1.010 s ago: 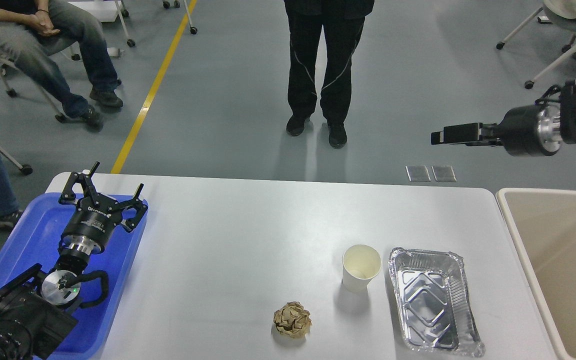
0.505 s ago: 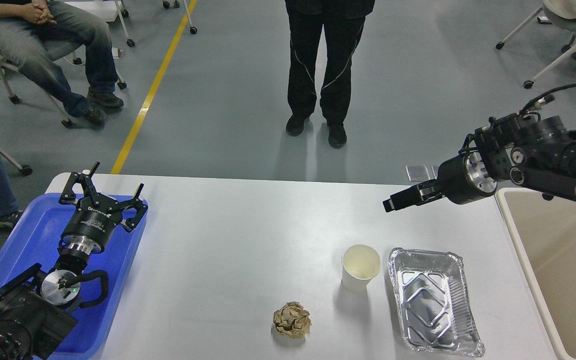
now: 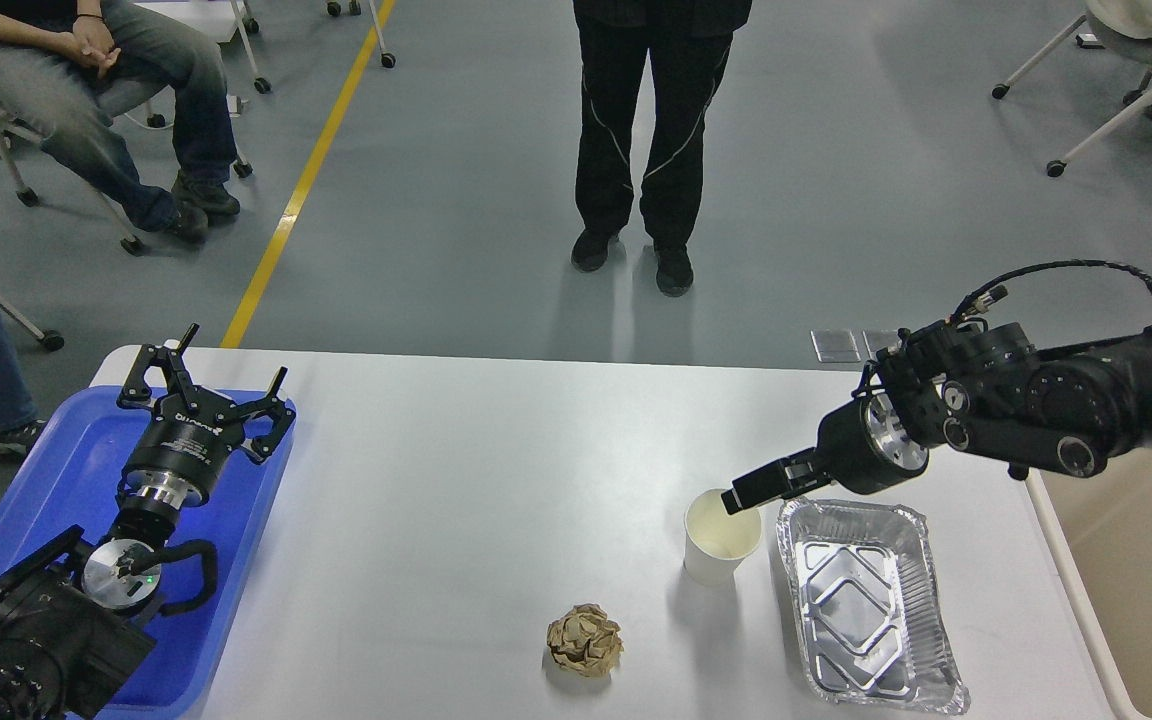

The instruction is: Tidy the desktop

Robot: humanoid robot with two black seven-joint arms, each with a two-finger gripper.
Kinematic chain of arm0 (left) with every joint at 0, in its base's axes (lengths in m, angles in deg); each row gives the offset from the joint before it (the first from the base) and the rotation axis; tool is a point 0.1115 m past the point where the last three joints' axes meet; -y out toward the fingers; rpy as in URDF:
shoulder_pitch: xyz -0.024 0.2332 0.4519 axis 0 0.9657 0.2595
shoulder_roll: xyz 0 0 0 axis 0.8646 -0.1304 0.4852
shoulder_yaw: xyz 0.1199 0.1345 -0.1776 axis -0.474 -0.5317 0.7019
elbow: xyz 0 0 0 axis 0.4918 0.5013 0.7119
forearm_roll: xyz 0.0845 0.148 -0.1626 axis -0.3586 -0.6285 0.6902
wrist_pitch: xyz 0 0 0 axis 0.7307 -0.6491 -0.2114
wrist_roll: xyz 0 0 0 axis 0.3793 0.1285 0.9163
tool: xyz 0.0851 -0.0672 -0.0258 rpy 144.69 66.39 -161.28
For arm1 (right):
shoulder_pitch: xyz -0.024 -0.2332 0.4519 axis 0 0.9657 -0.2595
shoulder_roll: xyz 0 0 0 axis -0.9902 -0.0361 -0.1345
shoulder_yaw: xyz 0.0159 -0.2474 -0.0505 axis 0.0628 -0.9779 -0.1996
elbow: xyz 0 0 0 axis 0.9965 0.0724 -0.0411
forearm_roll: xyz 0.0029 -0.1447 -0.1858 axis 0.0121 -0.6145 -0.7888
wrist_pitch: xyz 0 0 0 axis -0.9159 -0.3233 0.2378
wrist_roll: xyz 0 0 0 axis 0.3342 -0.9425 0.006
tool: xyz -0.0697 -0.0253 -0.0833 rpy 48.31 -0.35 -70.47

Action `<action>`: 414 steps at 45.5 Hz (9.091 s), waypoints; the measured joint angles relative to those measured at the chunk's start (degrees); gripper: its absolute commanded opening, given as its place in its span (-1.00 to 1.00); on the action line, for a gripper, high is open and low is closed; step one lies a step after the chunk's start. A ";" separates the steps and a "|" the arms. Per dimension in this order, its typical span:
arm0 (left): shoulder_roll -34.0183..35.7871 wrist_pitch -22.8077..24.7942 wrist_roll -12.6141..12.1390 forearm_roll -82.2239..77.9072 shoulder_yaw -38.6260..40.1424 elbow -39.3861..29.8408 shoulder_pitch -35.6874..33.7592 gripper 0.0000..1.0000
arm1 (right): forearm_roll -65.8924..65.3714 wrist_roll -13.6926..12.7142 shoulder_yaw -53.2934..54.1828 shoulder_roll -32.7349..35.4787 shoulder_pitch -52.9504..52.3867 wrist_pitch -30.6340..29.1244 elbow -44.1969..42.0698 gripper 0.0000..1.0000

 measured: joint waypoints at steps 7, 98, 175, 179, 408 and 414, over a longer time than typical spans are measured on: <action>0.00 0.00 0.00 0.00 0.00 0.01 0.00 1.00 | 1.31 -0.85 0.08 -1.41 2.14 1.25 -1.33 0.89; 0.00 0.00 0.00 0.01 0.00 0.02 0.00 1.00 | 3.56 4.59 0.33 3.04 1.46 4.71 -3.94 -1.00; 0.00 0.00 0.00 0.00 0.00 0.00 0.00 1.00 | 30.13 2.46 7.31 22.65 6.24 -3.89 -35.86 -1.00; 0.00 0.00 0.00 0.00 0.00 -0.01 0.00 1.00 | 31.58 0.58 7.43 22.08 9.11 -3.05 -40.70 -1.00; 0.00 0.00 0.00 0.00 0.00 0.03 0.00 1.00 | 36.40 -2.49 105.85 2.16 57.88 10.29 -14.95 1.00; 0.00 0.00 0.00 0.00 0.00 0.03 0.00 1.00 | 36.43 -2.40 105.84 2.01 58.10 10.25 -14.84 1.00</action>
